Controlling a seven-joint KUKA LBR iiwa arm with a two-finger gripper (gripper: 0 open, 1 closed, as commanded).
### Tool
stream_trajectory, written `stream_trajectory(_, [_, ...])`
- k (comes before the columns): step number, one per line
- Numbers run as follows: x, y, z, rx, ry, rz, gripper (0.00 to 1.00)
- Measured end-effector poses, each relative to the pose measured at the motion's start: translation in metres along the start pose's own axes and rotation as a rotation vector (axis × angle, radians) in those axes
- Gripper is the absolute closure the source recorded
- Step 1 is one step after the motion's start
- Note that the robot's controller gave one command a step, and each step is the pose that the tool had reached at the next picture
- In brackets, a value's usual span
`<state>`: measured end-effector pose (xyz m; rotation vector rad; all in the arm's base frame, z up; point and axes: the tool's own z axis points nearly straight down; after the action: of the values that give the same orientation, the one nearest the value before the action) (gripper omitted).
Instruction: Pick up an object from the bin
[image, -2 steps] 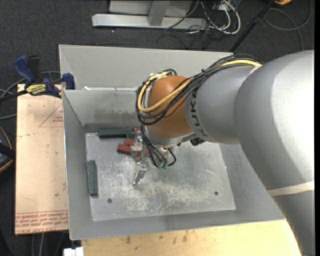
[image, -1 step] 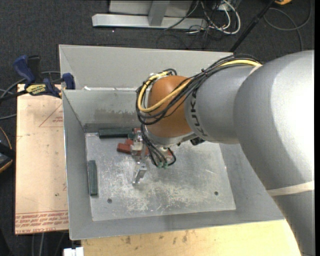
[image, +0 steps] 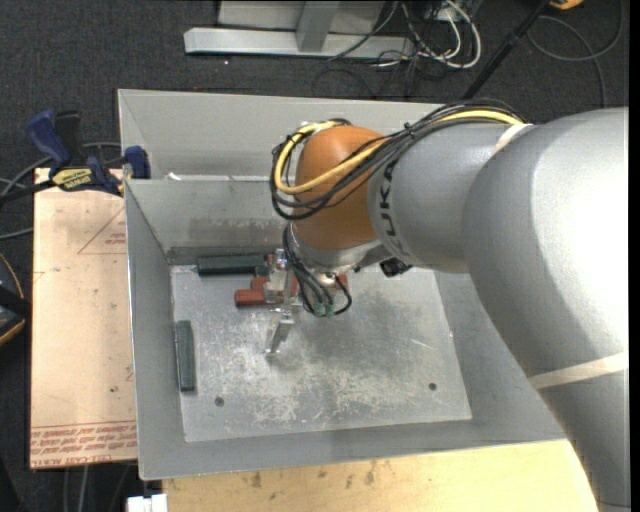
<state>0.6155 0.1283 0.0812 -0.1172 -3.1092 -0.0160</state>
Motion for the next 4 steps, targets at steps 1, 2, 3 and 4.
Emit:
stream_trajectory(1, [-0.017,-0.003,-0.002,-0.007,-0.052,0.1,0.0])
stream_trajectory(2, [-0.039,0.007,-0.003,0.003,-0.032,0.206,1.0])
stream_trajectory(3, [-0.039,0.007,-0.003,0.003,-0.032,0.206,1.0])
stream_trajectory(4, [-0.039,0.014,-0.035,0.005,-0.033,0.185,0.0])
